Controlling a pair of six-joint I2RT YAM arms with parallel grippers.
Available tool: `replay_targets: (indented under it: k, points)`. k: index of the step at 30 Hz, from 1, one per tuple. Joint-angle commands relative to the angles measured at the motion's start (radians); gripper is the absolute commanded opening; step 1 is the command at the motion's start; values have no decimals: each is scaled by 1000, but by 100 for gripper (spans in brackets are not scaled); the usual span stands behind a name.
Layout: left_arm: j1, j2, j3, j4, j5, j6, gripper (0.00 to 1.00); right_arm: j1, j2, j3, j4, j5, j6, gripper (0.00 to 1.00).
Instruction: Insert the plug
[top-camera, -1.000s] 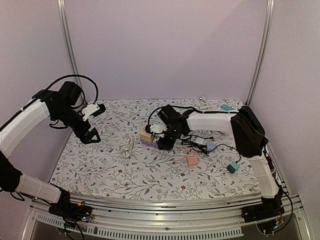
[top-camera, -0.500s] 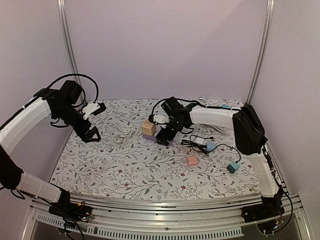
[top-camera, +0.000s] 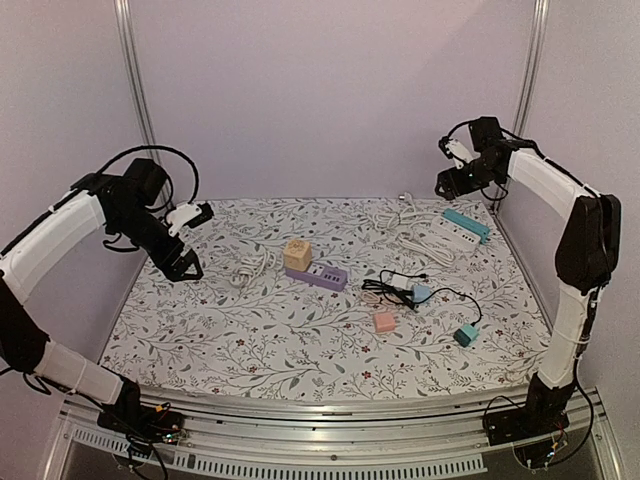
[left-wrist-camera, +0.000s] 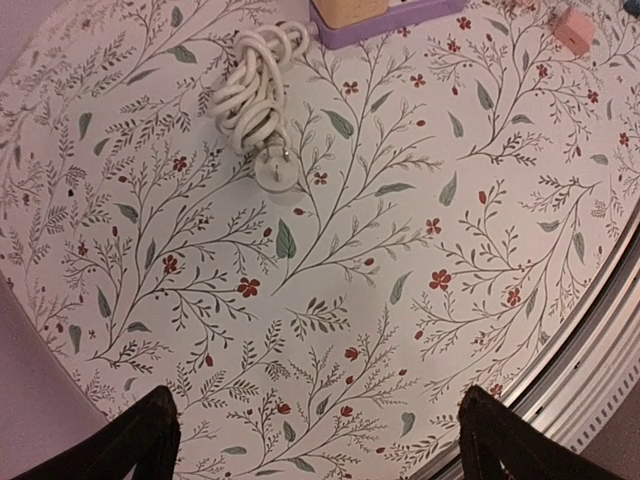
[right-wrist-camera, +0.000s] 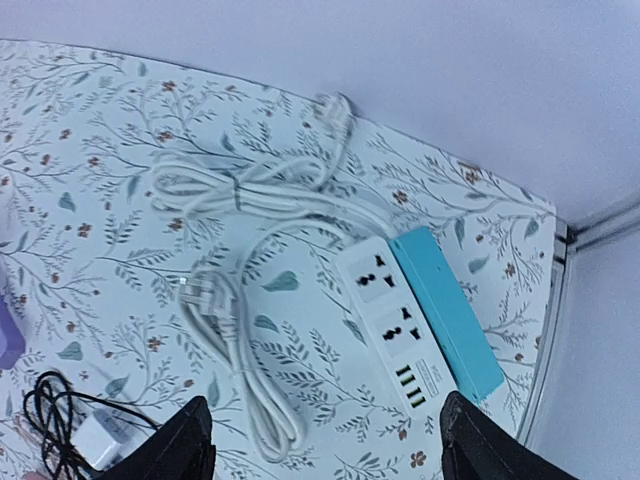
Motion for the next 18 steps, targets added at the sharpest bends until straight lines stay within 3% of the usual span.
replay_targets:
  k: [1,10,18]
  points:
    - [15,24,29,-9,14,4,97,-99,172,55,-205,70,37,77]
    - [13,141,95,-7,34,-4,96,-139,382,167,-244,167,-37,85]
    - [-2,247,183,-21,14,-2,95,-151,436,233,-242,197,-96,88]
